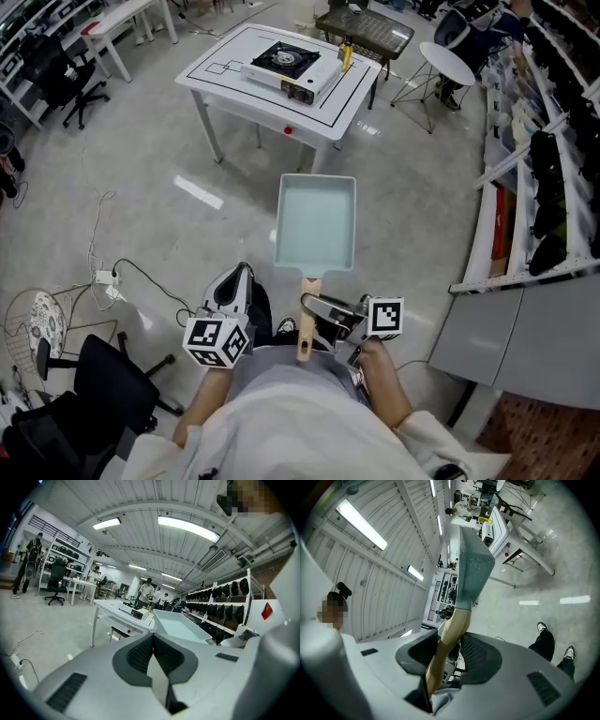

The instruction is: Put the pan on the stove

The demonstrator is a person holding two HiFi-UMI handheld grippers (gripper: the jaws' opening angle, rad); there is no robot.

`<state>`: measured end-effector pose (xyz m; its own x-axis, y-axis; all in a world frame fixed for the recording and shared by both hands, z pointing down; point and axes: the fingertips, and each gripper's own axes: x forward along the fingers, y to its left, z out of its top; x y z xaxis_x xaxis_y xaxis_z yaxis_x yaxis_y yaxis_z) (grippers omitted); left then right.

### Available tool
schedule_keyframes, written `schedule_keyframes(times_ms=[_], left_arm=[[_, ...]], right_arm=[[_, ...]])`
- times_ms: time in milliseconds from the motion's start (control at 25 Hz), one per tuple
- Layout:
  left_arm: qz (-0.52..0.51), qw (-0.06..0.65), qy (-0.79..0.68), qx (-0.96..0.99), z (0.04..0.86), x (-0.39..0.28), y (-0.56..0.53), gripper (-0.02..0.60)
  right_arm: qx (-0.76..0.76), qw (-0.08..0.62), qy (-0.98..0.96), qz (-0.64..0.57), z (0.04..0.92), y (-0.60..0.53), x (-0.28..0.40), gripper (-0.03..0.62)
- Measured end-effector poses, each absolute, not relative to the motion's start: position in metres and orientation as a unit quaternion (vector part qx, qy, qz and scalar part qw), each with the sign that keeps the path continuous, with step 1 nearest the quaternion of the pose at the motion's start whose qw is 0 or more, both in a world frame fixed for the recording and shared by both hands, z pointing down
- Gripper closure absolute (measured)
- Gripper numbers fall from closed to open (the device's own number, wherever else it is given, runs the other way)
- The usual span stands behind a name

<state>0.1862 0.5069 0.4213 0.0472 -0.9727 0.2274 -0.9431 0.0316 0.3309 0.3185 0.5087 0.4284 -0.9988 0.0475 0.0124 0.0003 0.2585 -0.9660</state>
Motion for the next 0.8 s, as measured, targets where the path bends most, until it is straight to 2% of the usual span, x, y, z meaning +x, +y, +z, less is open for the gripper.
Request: schedule_keyframes(times_ms=[360,800], left_arm=[[-0.033,0.221,-0.684,0.694,0.426,0.162,0.476,0.575],[-0.026,0.224,-0.677,0.701,0.421,0.098,0.42,0.575]], right_arm=[[-0.021,0.022,-0.789,0.614,0.424,0.478,0.289,0.437],[-0.025,0.021,-0.791,0.611,0.42,0.428,0.224,0.434]])
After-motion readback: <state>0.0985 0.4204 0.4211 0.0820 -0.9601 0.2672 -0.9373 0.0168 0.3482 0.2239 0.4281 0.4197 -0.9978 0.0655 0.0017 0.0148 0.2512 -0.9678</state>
